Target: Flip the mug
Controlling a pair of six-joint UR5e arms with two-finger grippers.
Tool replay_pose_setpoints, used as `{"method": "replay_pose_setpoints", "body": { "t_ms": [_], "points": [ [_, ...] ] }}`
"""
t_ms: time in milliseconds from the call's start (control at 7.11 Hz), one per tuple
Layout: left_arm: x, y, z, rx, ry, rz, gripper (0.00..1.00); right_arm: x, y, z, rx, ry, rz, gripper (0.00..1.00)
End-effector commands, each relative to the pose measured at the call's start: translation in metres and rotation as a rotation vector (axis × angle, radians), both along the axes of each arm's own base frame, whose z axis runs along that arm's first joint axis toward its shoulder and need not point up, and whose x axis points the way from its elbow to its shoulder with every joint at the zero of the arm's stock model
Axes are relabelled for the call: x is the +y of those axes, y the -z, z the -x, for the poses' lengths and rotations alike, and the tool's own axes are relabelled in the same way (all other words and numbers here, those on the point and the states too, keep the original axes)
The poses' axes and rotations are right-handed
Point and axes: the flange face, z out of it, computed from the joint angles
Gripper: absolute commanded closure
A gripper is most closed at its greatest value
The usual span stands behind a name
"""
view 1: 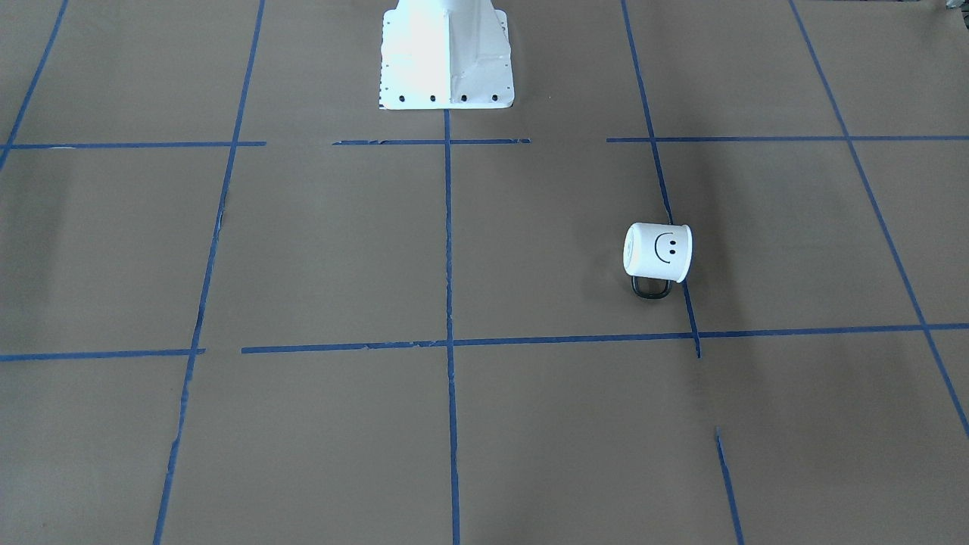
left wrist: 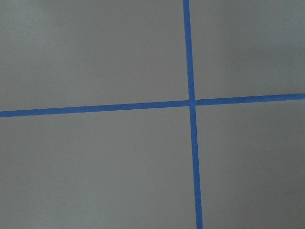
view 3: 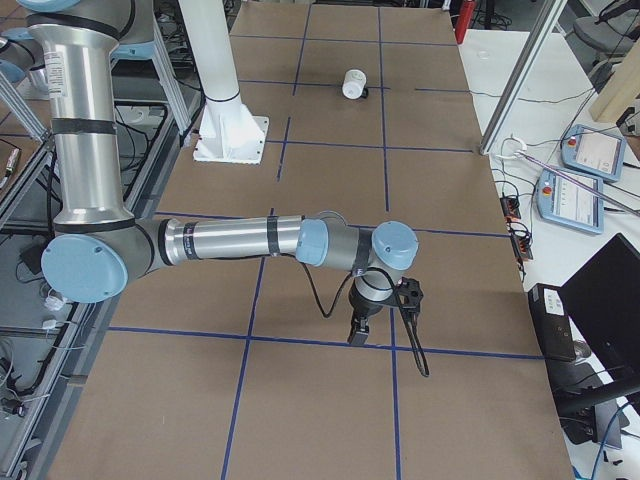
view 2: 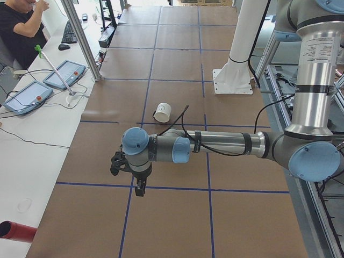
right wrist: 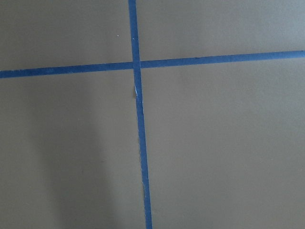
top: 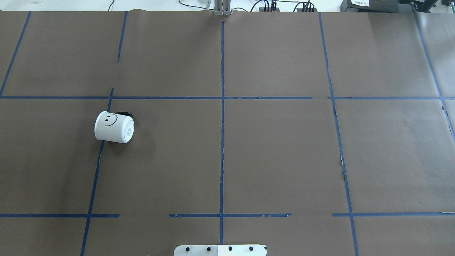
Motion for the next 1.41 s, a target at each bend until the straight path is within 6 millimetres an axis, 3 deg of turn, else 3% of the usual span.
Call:
{"method": "replay_pose_setpoints", "body": {
  "t_ms": [0, 422, 704, 985, 1267],
  "points": [
    [-0.001, 0.0, 0.0, 0.0, -0.001, -0.002, 0.0, 0.0, 0.0, 0.0, 0.0, 0.0, 0.0, 0.0],
    [-0.01, 0.014, -0.002, 0.012, -0.007, -0.064, 0.0, 0.0, 0.0, 0.0, 0.0, 0.0, 0.0, 0.0],
    [-0.017, 0.025, -0.025, 0.08, -0.043, -0.162, 0.0, 0.0, 0.0, 0.0, 0.0, 0.001, -0.001, 0.0],
    [-0.016, 0.028, -0.053, 0.233, -0.061, -0.104, 0.0, 0.0, 0.0, 0.0, 0.0, 0.0, 0.0, 0.0],
    [-0.017, 0.054, -0.089, 0.333, 0.035, -0.046, 0.0, 0.0, 0.0, 0.0, 0.0, 0.0, 0.0, 0.0]
  ]
}}
